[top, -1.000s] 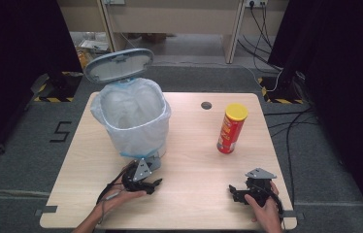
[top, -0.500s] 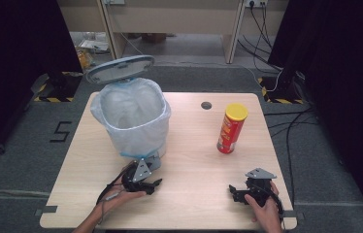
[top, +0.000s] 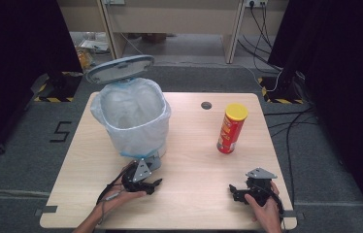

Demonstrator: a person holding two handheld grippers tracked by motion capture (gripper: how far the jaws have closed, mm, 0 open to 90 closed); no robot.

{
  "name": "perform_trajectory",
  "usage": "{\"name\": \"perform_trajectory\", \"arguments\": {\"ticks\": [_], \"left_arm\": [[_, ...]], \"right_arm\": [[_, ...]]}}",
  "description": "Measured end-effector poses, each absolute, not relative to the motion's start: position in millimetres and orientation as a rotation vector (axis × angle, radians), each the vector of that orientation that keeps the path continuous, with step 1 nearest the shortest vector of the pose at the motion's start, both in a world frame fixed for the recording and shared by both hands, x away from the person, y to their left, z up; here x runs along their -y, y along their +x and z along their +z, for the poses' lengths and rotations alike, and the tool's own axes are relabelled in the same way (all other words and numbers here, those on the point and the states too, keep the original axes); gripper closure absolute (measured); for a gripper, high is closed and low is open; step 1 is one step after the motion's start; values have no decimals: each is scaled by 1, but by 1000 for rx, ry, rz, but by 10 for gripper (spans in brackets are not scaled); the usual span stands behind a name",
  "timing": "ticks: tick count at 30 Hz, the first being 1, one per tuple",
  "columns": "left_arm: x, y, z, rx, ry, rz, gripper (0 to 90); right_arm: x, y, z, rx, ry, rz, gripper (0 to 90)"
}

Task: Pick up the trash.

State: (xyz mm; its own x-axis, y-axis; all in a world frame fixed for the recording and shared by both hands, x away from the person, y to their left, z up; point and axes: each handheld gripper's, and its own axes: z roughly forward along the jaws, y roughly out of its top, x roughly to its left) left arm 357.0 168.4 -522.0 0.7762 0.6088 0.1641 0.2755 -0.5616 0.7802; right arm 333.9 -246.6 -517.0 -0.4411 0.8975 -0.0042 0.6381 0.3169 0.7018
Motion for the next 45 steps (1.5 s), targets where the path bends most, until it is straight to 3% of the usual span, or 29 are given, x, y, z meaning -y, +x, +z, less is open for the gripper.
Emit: {"name": "perform_trajectory", "arguments": {"ticks": [2,3,5,7,9,19,45], "left_arm": [[-168,357,-522,-654,2180,543,285],[-168,357,-522,-655,2179,542,285],[-168,357,-522,-655,2179,542,285],[-168,357,-522,-655,2178,542,285],[-168,357,-522,-655,2179,542,285],[-168,357,-522,-654,2178,544,285],[-168,357,-522,-653,2176,545,285]], "right_arm": [[247,334,-516,-2169,1342,920,196],[247,334,-515,-2154,1329,933,213],[246,335,-514,-2130,1313,955,118],[245,336,-511,-2093,1305,1001,184],[243,338,-507,-2063,1293,1017,138],[237,366,-483,-1944,1197,1127,150],[224,427,-480,-1835,1215,1258,160]]}}
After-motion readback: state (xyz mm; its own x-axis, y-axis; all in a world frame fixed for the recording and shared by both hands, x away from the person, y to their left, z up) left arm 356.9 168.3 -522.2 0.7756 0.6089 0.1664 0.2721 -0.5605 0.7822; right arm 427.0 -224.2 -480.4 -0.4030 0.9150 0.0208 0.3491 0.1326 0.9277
